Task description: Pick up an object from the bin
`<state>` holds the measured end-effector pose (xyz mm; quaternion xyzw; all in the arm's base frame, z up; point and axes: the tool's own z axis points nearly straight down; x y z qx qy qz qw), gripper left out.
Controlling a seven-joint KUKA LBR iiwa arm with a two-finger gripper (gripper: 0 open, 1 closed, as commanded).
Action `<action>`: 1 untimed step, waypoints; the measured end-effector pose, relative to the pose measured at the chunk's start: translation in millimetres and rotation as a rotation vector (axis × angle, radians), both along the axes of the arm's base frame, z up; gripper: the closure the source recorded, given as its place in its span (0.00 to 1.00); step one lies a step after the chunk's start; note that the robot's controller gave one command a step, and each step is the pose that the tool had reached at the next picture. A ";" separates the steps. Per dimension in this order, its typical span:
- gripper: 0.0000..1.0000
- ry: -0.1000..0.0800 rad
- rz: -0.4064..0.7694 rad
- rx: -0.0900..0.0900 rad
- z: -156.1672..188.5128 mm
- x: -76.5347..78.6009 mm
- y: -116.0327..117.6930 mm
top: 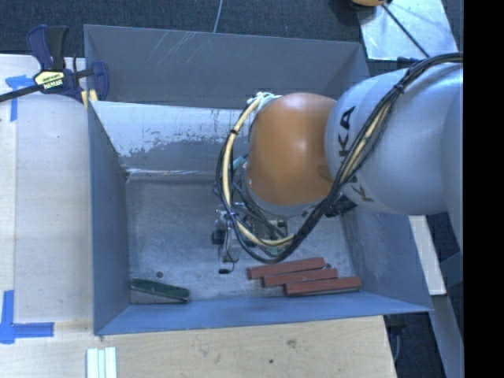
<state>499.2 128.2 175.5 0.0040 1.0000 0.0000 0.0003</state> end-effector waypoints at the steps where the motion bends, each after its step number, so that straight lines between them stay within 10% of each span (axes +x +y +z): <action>1: 1.00 -0.002 0.008 0.000 57.9 -9.2 -3.2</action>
Offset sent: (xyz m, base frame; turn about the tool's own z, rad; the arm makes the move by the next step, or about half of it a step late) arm 0.0000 0.0000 0.0000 0.0000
